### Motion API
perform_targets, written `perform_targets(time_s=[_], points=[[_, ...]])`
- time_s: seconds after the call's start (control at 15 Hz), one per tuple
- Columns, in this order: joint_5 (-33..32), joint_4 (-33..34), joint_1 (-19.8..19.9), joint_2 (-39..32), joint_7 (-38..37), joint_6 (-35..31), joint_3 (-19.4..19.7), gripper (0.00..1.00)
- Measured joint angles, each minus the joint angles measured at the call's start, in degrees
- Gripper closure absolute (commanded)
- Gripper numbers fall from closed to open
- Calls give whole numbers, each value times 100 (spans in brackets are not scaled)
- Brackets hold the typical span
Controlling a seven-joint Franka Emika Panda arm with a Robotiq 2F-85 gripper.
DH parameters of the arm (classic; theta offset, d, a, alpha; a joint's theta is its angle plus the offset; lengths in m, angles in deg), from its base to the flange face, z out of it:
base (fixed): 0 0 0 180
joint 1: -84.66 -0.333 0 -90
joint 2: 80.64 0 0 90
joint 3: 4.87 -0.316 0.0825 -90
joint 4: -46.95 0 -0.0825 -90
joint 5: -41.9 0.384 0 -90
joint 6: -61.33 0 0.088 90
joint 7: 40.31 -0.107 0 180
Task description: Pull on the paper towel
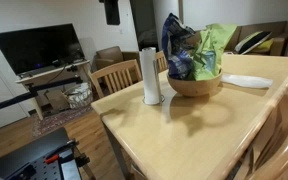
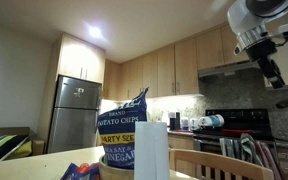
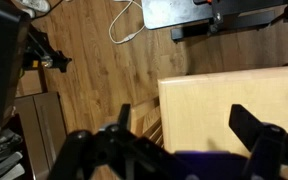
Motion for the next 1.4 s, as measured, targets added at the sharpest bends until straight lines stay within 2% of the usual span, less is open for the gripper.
perform_targets(time_s=[0.2, 0.33, 0.87, 1.4], points=[[-8, -7, -32, 3, 0, -4, 11, 0], [-134, -69, -187, 31, 0, -7, -91, 0], [-809, -427, -1050, 305, -116, -77, -1002, 0], [-846, -431, -1364, 220, -1018, -1152, -1471, 0]])
